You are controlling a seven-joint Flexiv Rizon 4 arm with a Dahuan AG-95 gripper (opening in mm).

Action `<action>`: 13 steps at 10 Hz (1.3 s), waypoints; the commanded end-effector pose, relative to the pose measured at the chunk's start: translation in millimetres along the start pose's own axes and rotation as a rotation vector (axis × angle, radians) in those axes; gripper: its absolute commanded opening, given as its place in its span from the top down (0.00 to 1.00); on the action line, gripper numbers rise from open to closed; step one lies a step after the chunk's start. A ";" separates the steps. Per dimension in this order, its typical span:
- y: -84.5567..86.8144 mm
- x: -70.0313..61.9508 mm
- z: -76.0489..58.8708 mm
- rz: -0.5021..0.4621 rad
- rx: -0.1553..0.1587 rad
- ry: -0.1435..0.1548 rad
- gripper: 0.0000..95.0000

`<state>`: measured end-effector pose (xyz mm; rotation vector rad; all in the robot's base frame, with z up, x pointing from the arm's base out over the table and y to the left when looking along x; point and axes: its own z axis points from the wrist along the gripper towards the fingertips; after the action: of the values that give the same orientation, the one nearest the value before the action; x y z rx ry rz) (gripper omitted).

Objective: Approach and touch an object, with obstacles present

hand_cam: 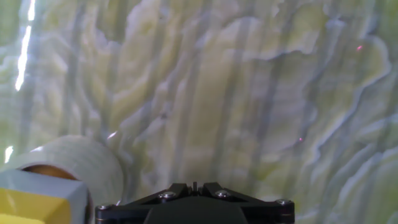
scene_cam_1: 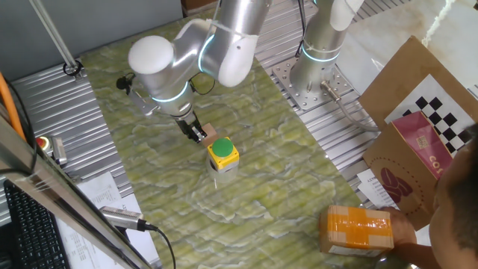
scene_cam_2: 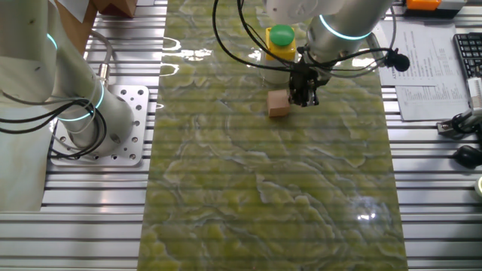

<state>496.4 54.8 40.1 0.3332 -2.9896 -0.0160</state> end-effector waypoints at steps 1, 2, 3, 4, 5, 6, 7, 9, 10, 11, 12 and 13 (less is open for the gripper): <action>-0.5 -17.5 -7.2 -0.004 0.000 -0.003 1.00; -2.3 -28.0 -13.9 -0.004 0.002 -0.006 1.00; -3.7 -32.2 -18.4 0.011 0.006 -0.004 1.00; -8.8 -35.2 -25.8 0.005 0.014 -0.002 1.00; -11.9 -35.8 -29.0 -0.005 0.015 -0.002 1.00; -17.1 -36.3 -34.2 -0.022 0.014 -0.002 1.00; -23.8 -35.8 -41.1 -0.044 0.018 -0.030 1.00; -33.2 -32.6 -46.0 -0.056 0.022 -0.047 1.00; -34.0 -32.2 -46.6 -0.052 0.022 -0.050 1.00; -34.4 -31.4 -48.3 -0.047 0.023 -0.059 1.00; -34.0 -31.2 -51.8 -0.025 0.020 -0.069 1.00; -34.5 -31.0 -53.8 -0.010 0.022 -0.065 1.00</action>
<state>539.3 27.7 88.9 0.3695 -3.0670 0.0029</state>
